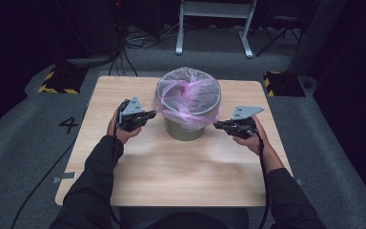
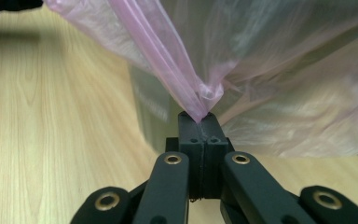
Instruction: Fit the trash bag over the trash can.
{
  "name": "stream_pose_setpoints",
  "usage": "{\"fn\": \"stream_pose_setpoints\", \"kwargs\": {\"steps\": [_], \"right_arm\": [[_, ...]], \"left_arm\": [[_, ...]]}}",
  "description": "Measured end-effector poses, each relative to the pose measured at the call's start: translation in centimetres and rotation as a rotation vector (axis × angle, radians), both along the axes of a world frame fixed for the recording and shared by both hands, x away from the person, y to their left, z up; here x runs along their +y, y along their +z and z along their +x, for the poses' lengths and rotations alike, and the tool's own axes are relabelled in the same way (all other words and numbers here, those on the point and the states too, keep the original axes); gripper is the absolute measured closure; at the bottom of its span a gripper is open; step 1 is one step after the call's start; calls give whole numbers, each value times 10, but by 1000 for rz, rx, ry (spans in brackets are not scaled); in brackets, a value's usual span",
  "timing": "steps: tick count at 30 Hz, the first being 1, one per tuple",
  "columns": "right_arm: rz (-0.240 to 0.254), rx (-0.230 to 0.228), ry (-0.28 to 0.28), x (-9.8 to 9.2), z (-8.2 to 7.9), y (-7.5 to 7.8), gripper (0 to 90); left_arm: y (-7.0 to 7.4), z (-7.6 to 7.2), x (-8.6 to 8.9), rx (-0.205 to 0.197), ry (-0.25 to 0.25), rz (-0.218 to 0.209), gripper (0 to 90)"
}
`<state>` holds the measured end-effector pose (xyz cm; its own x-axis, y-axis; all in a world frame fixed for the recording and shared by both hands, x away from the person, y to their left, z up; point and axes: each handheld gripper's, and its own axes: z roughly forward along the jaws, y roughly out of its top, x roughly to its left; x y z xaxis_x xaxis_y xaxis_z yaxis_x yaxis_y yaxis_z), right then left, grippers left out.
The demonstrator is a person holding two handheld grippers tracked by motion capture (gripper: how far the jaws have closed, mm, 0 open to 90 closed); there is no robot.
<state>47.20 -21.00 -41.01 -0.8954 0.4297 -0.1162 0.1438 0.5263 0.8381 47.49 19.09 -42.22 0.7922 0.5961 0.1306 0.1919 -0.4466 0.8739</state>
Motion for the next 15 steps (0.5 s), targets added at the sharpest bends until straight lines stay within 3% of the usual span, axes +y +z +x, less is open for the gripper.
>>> {"fn": "stream_pose_setpoints", "kwargs": {"steps": [1, 6, 7, 8, 10, 11, 12, 15], "right_arm": [[-43, 21, -10, 1, 4, -9, 900], [-75, 79, -55, -3, 19, -24, 900], [-92, 94, -73, -3, 24, -28, 900], [-108, 101, -87, -4, 27, -32, 900], [-121, 108, -99, -4, 30, -36, 894], [-126, 123, -113, -5, 33, -41, 894], [-138, 120, -121, -6, 34, -41, 895], [-152, 132, -142, -8, 37, -44, 900]], "left_arm": [[-7, 1, 0, 17, 11, 16, 900], [-10, 2, 1, 24, 23, 37, 900], [-15, 4, 0, 32, 45, 78, 900], [-19, 6, 0, 41, 53, 81, 900], [-22, 8, 2, 55, 61, 73, 900], [-26, 10, 6, 75, 74, 26, 900], [-27, 11, 8, 82, 81, 16, 898], [-32, 13, 12, 110, 95, 10, 865]]}}
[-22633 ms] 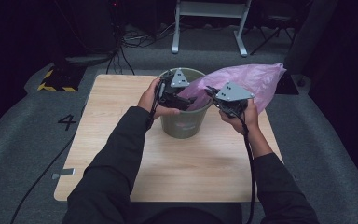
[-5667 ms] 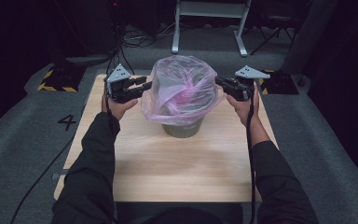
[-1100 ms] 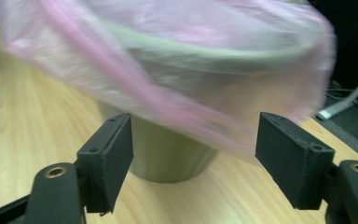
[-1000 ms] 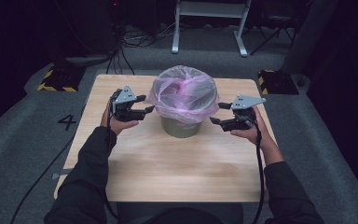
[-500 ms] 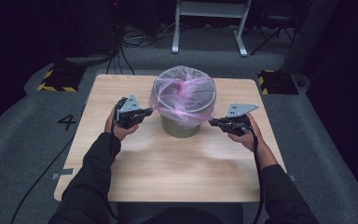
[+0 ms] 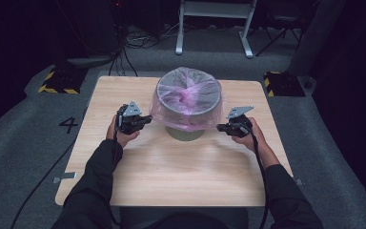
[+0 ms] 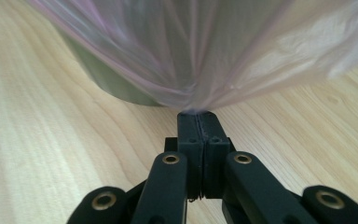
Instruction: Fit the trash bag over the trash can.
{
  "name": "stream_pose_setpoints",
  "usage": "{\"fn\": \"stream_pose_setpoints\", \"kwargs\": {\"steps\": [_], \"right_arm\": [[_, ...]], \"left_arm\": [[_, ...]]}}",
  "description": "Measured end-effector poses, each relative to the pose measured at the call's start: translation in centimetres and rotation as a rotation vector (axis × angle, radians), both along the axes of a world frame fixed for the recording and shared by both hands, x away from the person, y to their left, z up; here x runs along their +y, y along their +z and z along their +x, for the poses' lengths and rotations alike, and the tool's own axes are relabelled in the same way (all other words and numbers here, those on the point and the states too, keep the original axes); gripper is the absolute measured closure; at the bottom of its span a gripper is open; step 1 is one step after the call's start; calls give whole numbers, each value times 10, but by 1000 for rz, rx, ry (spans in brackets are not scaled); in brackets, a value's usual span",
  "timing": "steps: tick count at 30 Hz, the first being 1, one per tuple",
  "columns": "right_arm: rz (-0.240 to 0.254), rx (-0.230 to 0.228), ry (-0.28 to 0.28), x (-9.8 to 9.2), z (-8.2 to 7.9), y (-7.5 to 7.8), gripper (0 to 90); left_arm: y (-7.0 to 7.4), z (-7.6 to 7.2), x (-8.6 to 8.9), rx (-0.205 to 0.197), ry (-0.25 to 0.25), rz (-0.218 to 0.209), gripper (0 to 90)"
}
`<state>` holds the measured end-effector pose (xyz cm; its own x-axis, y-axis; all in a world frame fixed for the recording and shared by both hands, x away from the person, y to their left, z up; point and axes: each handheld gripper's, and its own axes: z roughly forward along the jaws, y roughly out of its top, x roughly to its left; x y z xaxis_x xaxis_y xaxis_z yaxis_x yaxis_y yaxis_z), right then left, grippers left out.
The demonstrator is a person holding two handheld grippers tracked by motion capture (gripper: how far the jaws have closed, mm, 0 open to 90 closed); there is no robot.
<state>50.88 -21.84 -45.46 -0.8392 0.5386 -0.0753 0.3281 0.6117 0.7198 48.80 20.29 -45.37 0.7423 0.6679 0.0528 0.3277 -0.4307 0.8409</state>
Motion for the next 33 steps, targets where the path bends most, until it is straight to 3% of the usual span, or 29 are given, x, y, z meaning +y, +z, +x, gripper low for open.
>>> {"fn": "stream_pose_setpoints", "kwargs": {"steps": [3, 4, 7, 10, 17, 19, 21, 22, 23, 24, 26, 32, 33], "right_arm": [[-1, 10, -8, -3, 1, -3, 900], [20, 11, -17, -6, 0, -3, 885], [36, 9, -23, -9, -1, -2, 825], [87, 23, -33, -18, -5, 3, 615], [136, 35, -88, -42, -16, 7, 420], [174, 20, -121, -51, -19, 13, 365], [193, 12, -130, -54, -20, 16, 350], [239, 3, -135, -58, -23, 22, 317], [253, -1, -136, -59, -24, 25, 299], [257, -11, -138, -59, -25, 29, 289], [274, -33, -135, -57, -28, 38, 263], [290, -89, -104, -45, -35, 62, 221], [287, -98, -97, -43, -36, 65, 221]], "left_arm": [[0, -2, 2, 0, 7, -11, 756], [3, -6, 0, 0, 22, -24, 613], [9, -12, -4, -2, 38, 7, 319], [14, -24, -2, 17, 58, -6, 193], [14, -51, 10, 29, 93, -29, 171], [9, -59, 13, 45, 109, -2, 174], [5, -62, 13, 59, 104, -5, 179], [-3, -66, 12, 87, 94, 9, 181], [-3, -66, 12, 87, 94, 9, 181], [-10, -69, 11, 121, 97, 24, 181], [-17, -73, 10, 137, 87, 36, 178], [-26, -79, 11, 158, 62, 67, 172], [-29, -81, 11, 165, 54, 92, 171]]}}
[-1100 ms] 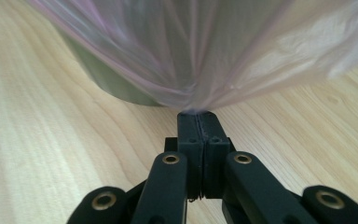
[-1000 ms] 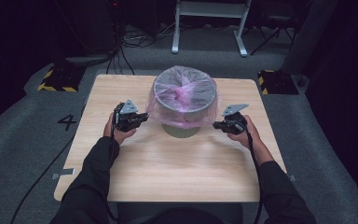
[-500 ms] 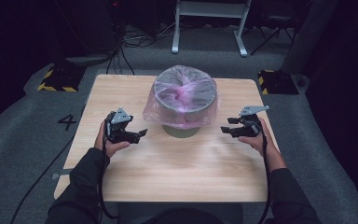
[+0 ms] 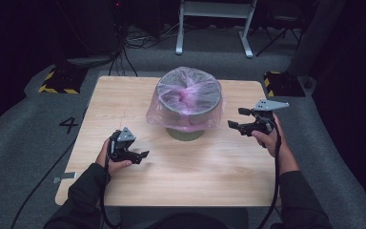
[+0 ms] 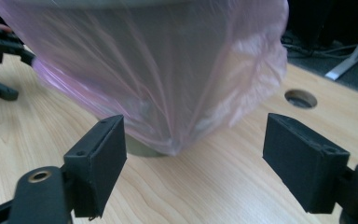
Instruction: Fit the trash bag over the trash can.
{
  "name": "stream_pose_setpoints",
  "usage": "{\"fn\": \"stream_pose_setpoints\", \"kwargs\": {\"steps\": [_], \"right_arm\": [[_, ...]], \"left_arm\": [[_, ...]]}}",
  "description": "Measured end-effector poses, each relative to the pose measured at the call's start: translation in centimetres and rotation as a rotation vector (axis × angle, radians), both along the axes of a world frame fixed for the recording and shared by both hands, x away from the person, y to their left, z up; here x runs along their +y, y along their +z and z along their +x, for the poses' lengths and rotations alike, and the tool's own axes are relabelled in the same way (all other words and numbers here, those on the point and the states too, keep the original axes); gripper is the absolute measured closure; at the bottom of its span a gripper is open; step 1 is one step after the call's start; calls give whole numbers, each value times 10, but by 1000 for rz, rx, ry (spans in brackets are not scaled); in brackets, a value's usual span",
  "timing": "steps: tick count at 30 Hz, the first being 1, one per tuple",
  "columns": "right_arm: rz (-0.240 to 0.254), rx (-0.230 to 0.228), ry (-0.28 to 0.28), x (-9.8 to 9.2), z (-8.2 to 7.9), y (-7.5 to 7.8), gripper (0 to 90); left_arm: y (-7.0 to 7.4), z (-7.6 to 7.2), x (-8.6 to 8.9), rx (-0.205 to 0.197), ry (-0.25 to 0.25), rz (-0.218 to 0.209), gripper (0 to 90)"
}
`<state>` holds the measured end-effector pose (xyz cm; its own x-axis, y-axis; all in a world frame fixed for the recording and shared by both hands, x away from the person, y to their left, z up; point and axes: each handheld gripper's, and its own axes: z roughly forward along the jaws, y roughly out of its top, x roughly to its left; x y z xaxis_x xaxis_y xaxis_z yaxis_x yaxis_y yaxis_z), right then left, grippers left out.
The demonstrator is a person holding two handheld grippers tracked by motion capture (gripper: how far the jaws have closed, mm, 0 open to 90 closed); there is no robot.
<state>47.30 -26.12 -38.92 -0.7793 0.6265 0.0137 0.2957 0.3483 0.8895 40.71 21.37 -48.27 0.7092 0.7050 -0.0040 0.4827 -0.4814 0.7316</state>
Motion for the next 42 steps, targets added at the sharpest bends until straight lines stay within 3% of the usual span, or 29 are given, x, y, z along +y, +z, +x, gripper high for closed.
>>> {"fn": "stream_pose_setpoints", "kwargs": {"steps": [2, 5, 8, 10, 14, 17, 24, 30, 34, 37, 42], "right_arm": [[-7, -17, 4, 4, -2, 6, 221], [-12, -38, 6, 10, -3, 16, 221], [-17, -57, 3, 13, -3, 22, 222], [-17, -84, 10, 18, -3, 34, 224], [-31, -98, 18, 28, -2, 49, 221], [-33, -107, 29, 37, 0, 60, 242], [-33, -135, 65, 64, 9, 80, 272], [-59, -141, 76, 84, 18, 85, 315], [-71, -143, 86, 99, 25, 87, 423], [-108, -129, 114, 116, 34, 85, 510], [-162, -105, 138, 136, 43, 81, 534]], "left_arm": [[-3, -1, 0, 28, 0, 8, 169], [-6, -2, 2, 33, 0, 13, 169], [-8, -4, 2, 30, -4, 9, 170], [-10, -5, 2, 22, -10, 38, 169], [-12, -5, 2, 22, -11, 43, 169], [-16, -4, 2, 27, 15, 52, 168], [-18, -2, 4, 39, 15, 38, 155], [-21, 0, 4, 25, 14, 23, 128], [-21, 0, 4, 27, 15, 27, 124], [-21, 0, 4, 28, 15, 24, 123], [-21, 0, 4, 28, 14, 25, 121]]}}
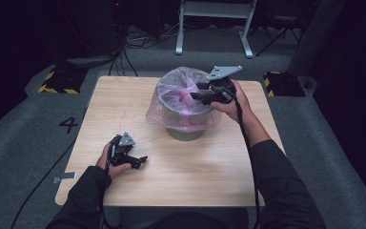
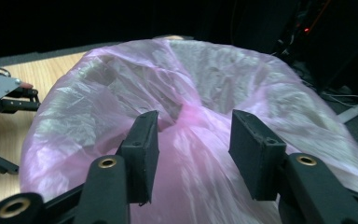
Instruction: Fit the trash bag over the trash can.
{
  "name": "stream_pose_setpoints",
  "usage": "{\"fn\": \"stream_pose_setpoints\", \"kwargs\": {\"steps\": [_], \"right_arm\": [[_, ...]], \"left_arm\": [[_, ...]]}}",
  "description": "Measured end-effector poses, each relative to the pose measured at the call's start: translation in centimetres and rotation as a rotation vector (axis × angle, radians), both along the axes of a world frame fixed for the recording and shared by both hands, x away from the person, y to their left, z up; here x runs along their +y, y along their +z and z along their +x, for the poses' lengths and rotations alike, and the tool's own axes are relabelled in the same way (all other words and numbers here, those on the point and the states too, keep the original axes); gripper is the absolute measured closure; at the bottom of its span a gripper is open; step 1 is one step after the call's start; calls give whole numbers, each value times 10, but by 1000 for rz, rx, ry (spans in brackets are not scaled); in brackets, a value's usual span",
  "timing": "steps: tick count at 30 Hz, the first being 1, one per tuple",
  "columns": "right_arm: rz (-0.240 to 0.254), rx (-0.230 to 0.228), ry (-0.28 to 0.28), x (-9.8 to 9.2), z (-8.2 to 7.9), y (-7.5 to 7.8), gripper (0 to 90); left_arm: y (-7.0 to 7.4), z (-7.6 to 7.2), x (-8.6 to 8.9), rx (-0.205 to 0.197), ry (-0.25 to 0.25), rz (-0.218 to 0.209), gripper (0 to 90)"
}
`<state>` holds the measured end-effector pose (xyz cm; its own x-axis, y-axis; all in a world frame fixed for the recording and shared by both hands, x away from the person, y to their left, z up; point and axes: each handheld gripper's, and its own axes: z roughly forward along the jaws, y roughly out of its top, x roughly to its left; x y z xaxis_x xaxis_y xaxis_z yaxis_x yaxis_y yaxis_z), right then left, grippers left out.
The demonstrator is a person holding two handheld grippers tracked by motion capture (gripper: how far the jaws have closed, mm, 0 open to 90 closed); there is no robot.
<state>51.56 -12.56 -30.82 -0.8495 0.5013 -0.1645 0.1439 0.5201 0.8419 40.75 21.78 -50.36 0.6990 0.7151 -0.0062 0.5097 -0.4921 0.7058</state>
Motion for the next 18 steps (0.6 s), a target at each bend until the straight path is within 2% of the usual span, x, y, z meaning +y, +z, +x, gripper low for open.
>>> {"fn": "stream_pose_setpoints", "kwargs": {"steps": [3, 9, 11, 12, 13, 17, 18], "right_arm": [[-46, 16, 1, 9, 5, -3, 511], [-78, 46, -3, 14, 13, -5, 494], [-119, 70, -26, 17, 19, -8, 499], [-119, 70, -26, 17, 19, -8, 499], [-164, 78, -54, 19, 23, -11, 499], [-236, 101, -80, 21, 30, -16, 482], [-236, 101, -80, 21, 30, -16, 482]], "left_arm": [[0, 0, 0, 0, 0, 1, 121], [0, 0, 0, 0, 0, 0, 121], [0, 0, 0, 0, 0, 0, 121], [0, 0, 0, 0, 0, 0, 121], [0, 0, 0, 0, 0, 0, 121], [0, 0, 0, 1, 0, -1, 121], [0, 0, 0, 1, 0, -1, 121]]}}
